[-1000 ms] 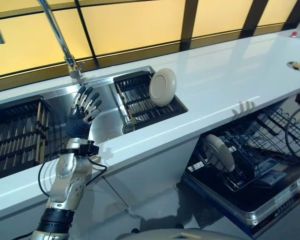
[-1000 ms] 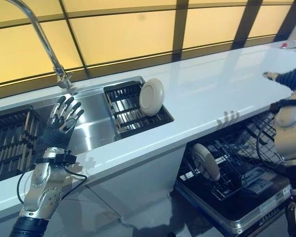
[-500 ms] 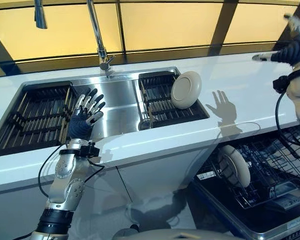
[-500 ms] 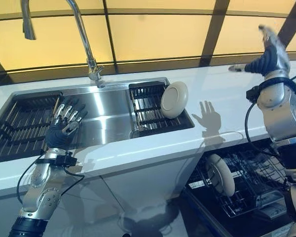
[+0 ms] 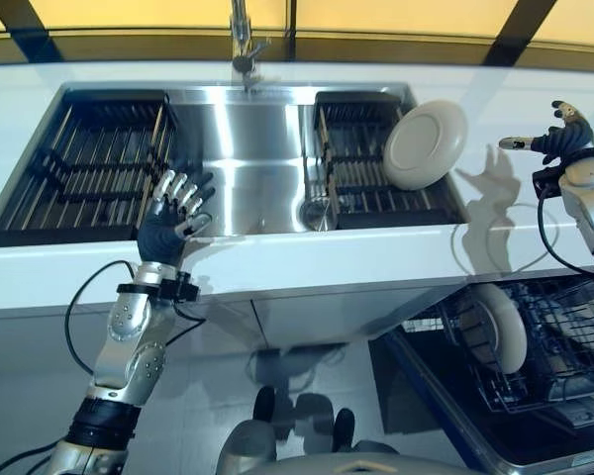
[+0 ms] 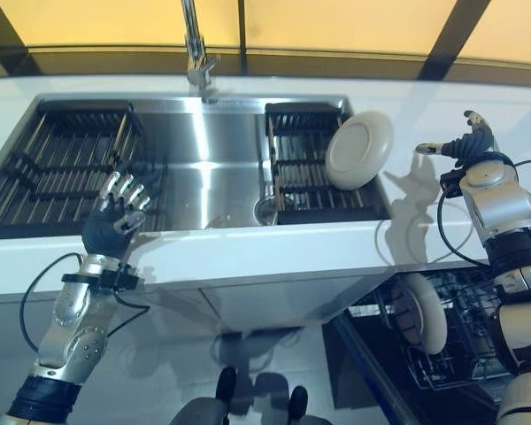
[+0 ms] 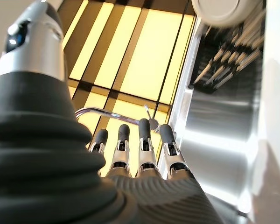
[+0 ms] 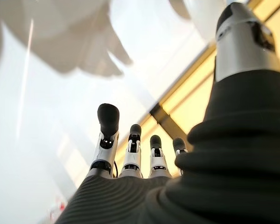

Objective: Take plates into dishwasher

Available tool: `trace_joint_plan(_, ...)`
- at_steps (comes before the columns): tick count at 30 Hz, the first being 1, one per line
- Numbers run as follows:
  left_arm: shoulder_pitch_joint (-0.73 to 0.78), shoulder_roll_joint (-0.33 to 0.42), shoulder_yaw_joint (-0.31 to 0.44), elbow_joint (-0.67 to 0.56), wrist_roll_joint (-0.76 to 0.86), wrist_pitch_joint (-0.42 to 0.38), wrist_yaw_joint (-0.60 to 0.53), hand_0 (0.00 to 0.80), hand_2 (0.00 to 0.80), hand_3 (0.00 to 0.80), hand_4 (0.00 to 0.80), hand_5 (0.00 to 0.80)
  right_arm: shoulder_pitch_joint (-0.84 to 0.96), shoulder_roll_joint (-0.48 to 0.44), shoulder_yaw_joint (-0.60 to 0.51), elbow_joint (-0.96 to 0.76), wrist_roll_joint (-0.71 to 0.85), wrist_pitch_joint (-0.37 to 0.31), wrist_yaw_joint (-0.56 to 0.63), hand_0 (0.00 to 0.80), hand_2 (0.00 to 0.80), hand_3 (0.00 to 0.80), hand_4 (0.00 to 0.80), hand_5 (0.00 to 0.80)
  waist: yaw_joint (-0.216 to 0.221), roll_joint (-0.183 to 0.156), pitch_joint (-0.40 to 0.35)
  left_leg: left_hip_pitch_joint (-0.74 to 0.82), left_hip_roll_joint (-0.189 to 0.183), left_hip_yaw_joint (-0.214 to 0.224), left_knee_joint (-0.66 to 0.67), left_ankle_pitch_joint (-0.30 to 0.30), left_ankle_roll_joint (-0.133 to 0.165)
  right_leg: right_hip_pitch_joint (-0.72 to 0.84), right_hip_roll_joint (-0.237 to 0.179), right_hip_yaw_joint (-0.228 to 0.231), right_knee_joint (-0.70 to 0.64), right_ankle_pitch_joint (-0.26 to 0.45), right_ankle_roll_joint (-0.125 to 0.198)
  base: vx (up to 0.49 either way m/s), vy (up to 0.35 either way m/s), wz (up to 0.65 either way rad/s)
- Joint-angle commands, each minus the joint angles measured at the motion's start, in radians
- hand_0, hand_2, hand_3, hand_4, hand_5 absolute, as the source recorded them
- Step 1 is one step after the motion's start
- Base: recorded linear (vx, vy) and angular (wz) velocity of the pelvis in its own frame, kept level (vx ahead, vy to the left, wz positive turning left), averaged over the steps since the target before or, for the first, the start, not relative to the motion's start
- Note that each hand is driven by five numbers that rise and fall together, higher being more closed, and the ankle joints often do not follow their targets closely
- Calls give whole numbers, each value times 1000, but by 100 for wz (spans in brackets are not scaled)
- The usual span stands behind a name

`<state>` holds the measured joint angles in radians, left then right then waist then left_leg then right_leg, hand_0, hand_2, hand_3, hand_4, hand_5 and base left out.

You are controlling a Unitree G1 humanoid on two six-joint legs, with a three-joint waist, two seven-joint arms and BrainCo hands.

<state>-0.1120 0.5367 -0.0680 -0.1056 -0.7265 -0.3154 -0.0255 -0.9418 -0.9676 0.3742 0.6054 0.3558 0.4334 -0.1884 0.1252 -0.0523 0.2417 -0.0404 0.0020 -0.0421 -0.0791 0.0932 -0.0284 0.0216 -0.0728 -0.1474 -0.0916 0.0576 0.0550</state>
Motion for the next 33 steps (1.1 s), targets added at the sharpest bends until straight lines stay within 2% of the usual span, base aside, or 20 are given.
trace_joint_plan(1, -39, 39, -14, -13, -15, -60, 6, 0, 0, 0, 0, 0, -194, -75, 67, 21, 129, -86, -34, 0, 0, 0, 0, 0, -5, -14, 30, 0, -57, -5, -8, -66, 74, -36, 51, -3, 4, 13, -30, -20, 6, 6)
trace_joint_plan(5, -33, 30, -16, -22, -6, -52, 8, 0, 0, 0, 0, 0, -157, -30, 18, 23, 302, -100, -4, 0, 0, 0, 0, 0, -2, -17, 31, 12, -58, -9, -8, -65, 72, -22, 49, -15, 4, 12, -37, 16, 10, 5)
trace_joint_plan(13, -36, 5, -34, -11, 23, -57, 20, 0, 0, 0, 0, 0, -114, 46, -40, 41, 409, -133, 32, 0, 0, 0, 0, 0, 1, -19, 21, 40, -61, -15, -8, -68, 71, 8, 50, -19, 4, 7, -46, 20, 8, 1)
trace_joint_plan(20, -35, 17, -38, -13, 80, -32, 28, 0, 0, 0, 0, 0, -132, 55, -28, 68, 406, -124, 57, 0, 0, 0, 0, 0, 5, -20, 16, 54, -62, -20, -8, -69, 66, 23, 49, -22, 4, 6, -45, 2, 1, 0)
trace_joint_plan(26, -91, 85, -46, -27, 148, 32, 73, 0, 0, 0, 0, 0, -163, 59, 16, 87, 398, -109, 62, 0, 0, 0, 0, 0, 0, -19, 10, 62, -62, -18, -8, -67, 64, 30, 48, -23, 4, 7, -39, 0, 0, 0)
trace_joint_plan(33, -235, 165, -38, -56, 220, 82, 177, 0, 0, 0, 0, 0, -193, 85, 77, 122, 336, -71, 41, 0, 0, 0, 0, 0, -13, -11, 7, 77, -62, -16, -8, -67, 64, 44, 47, -19, 4, 5, -35, 0, 0, 0)
